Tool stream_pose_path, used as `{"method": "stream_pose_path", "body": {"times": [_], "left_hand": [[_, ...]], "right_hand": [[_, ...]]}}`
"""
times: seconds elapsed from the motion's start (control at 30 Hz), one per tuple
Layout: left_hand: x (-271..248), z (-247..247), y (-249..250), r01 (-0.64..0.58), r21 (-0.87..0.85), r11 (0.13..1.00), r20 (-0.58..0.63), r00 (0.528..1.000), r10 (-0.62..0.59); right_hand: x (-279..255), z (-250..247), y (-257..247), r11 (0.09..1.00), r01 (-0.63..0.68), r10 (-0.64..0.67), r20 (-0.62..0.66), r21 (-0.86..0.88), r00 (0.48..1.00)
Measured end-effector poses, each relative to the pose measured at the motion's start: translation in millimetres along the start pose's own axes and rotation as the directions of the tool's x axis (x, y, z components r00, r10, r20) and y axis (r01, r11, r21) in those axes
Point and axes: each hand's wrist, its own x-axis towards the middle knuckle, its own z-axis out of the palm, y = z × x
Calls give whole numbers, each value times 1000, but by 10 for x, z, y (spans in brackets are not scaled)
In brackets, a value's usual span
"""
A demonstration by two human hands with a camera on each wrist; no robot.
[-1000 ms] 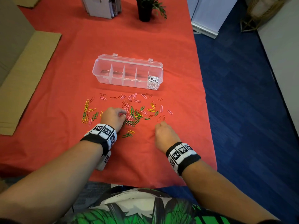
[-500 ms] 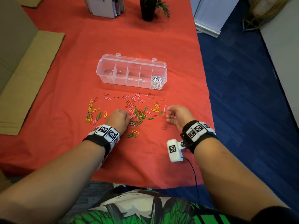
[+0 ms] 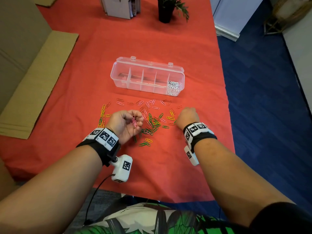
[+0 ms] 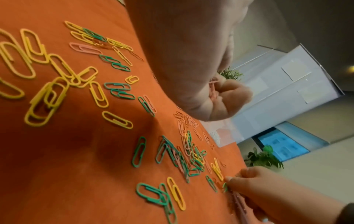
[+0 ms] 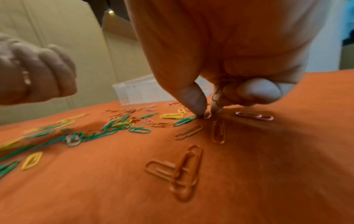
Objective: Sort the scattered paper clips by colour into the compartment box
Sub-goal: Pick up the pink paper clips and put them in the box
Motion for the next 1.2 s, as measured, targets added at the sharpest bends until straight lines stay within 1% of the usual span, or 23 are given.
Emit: {"method": "stream_pose_path", "body": {"times": [0.07,0.13,0.17,0.23,0.27,0.33,0.4,0.43,0.5,0.67,0.7,0.73,0.77,0.83,0.87,0.9,0.93,0.97,1.03,1.07,1.1,1.13,1.2], "left_hand": [[81,10,-16,-3,115,993,-98,995,15],[171,30,-33,-20,352,936,-214,971,101],[218,24,-41,-29,519,854,-248,951,183],[284,2,-46,-39,831,555,-197,912,360],[304,-2,-46,-48,919,391,-125,906,405],[324,5,-54,-42,991,130,-17,905,424],[361,8,-71,-43,998,-37,54,896,441],[380,6,-76,-46,995,-90,82,892,445],[400,22,-87,-42,988,-150,106,885,454],[397,43,-109,-38,979,-200,129,878,461],[401,34,-123,-44,979,-200,133,880,457],[403,24,-134,-45,980,-194,130,882,453],[405,12,-146,-42,982,-183,122,882,455],[396,-6,-157,-41,988,-146,105,880,463],[399,-18,-154,-44,993,-110,90,883,460],[399,-21,-147,-40,998,-57,62,891,449],[394,-12,-132,-27,999,45,5,906,424],[378,-4,-114,-20,974,227,-68,925,374],[304,50,-74,-13,723,690,-180,962,207],[271,62,-60,5,538,843,-184,977,111],[221,75,-39,17,372,928,-139,990,37],[169,82,-13,25,256,966,-78,997,-5],[106,63,37,23,116,993,-1,1000,-23]], "right_hand": [[-3,23,-24,1000,-10,10,13,-3,1000],[7,2,-19,998,-14,11,48,54,999],[13,-17,-8,994,-7,-1,75,113,997],[6,-54,23,936,-29,-11,111,352,994],[-17,-71,44,831,-79,11,125,550,992],[-59,-81,86,472,-192,58,187,861,981],[-104,-82,153,186,-223,61,215,957,975],[-131,-99,184,100,-225,56,221,969,974],[-156,-110,270,-4,-232,53,232,973,971],[-139,-79,462,-120,-279,110,292,953,950],[-129,-75,481,-109,-296,128,309,949,942],[-108,-68,502,-37,-299,161,301,953,940],[-70,-47,533,122,-289,199,262,950,944],[-16,1,579,604,-227,221,113,764,969],[-28,10,572,772,-198,209,52,604,976],[-43,25,555,849,-170,192,7,500,981],[-53,60,549,899,-143,171,-33,414,985],[-59,103,529,930,-117,146,-57,348,988],[-58,149,447,970,-77,96,-73,231,993],[-61,160,406,985,-47,59,-66,167,996],[-73,157,369,989,-36,46,-68,145,997],[-78,140,350,989,-36,45,-60,140,997],[-92,98,319,977,-62,75,-58,204,996]]}}
